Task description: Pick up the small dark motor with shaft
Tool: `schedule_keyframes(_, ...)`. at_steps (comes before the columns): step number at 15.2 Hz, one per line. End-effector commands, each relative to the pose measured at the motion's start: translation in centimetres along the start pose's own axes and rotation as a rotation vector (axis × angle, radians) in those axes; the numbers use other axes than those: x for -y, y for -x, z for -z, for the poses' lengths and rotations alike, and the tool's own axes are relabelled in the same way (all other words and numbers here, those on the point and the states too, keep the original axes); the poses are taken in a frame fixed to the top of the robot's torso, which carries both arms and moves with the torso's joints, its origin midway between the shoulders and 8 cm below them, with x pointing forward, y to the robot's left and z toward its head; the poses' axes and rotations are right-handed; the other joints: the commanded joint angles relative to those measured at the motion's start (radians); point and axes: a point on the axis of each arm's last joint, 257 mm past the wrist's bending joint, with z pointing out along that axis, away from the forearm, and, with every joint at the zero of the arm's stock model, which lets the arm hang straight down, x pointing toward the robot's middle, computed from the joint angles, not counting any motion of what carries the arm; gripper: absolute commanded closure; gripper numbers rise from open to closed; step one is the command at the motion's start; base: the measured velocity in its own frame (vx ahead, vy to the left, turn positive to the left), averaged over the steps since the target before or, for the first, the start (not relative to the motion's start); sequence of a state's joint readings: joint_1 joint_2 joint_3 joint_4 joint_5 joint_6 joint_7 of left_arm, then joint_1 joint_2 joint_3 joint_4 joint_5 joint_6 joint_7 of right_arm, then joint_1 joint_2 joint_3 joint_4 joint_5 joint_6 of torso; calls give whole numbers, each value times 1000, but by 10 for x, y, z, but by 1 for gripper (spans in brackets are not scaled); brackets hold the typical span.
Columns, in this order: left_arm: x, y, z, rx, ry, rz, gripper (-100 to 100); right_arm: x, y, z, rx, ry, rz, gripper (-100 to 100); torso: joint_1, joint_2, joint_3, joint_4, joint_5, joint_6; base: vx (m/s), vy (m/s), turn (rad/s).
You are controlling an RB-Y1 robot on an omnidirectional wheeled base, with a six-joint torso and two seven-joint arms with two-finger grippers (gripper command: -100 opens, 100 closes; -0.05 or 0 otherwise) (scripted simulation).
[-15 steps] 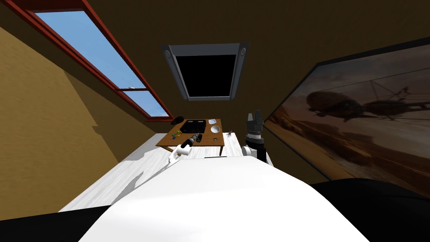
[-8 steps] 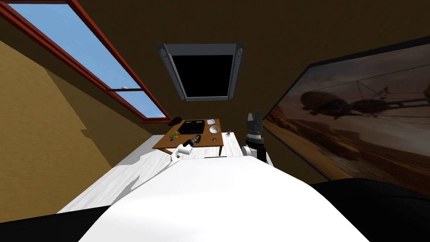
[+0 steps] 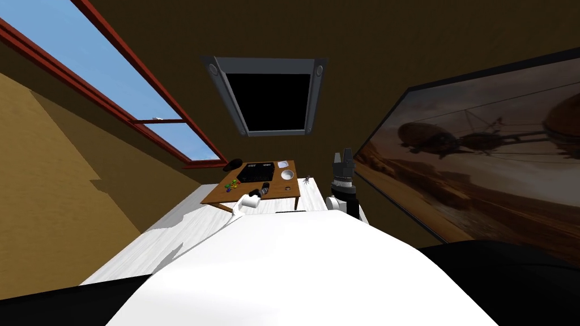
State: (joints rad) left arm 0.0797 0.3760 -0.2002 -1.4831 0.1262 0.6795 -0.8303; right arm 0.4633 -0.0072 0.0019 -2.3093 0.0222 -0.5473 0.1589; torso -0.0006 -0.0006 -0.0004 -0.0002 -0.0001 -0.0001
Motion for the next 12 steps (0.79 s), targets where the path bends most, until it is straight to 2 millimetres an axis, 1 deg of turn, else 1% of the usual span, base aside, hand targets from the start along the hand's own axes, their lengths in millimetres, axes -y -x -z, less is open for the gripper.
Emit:
schedule_keyframes(1, -11, -14, -5, -52, 39, -27, -100, 0, 0, 0, 0, 0, 0, 0, 0, 0, 0, 0, 0, 0, 6, -5, -79)
schedule_keyframes(5, -23, -32, -9, -116, 84, -58, -100, 0, 0, 0, 0, 0, 0, 0, 0, 0, 0, 0, 0, 0, 6, -4, -58)
schedule_keyframes(6, -19, -27, -8, -98, 71, -49, -100, 0, 0, 0, 0, 0, 0, 0, 0, 0, 0, 0, 0, 0, 3, -2, -16)
schedule_keyframes(7, -24, -34, -13, -101, 80, -43, -100, 0, 0, 0, 0, 0, 0, 0, 0, 0, 0, 0, 0, 0, 18, 5, -54)
schedule_keyframes(10, -30, -41, -18, -98, 86, -34, -100, 0, 0, 0, 0, 0, 0, 0, 2, -1, -1, 0, 0, 0, 38, 24, -80)
schedule_keyframes(12, -29, -41, -17, -100, 86, -36, -100, 0, 0, 0, 0, 0, 0, 0, 2, -2, -1, 0, 0, 0, 37, 20, -37)
